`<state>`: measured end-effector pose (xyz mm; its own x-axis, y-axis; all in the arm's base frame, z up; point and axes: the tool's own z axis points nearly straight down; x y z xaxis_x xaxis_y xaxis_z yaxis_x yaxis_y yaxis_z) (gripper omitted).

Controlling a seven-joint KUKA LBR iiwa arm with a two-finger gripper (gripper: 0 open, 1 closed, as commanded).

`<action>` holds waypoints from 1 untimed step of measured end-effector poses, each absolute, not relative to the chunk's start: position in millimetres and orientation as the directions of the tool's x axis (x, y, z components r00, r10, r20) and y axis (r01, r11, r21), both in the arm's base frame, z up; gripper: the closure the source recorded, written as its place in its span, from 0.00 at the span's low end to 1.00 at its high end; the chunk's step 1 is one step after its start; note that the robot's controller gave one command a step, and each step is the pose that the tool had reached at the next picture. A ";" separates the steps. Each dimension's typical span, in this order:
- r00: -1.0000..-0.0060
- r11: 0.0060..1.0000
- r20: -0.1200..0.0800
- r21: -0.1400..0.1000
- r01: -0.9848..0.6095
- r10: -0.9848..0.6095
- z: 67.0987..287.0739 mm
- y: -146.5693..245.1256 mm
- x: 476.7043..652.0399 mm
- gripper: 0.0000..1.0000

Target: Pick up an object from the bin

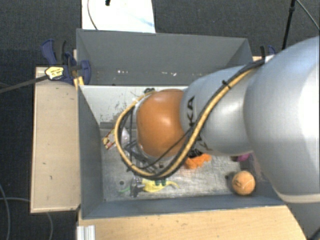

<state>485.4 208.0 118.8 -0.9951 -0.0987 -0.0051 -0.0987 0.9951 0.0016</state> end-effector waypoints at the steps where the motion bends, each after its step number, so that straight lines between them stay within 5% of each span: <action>1: -0.990 0.990 0.000 0.001 0.140 0.140 116.9 181.0 480.0 0.00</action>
Offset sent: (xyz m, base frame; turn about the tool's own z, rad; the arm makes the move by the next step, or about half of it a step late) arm 0.0178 -0.0605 0.0032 0.0396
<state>480.0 181.0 116.9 -0.9901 0.1404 0.0001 0.1404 0.9901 0.0006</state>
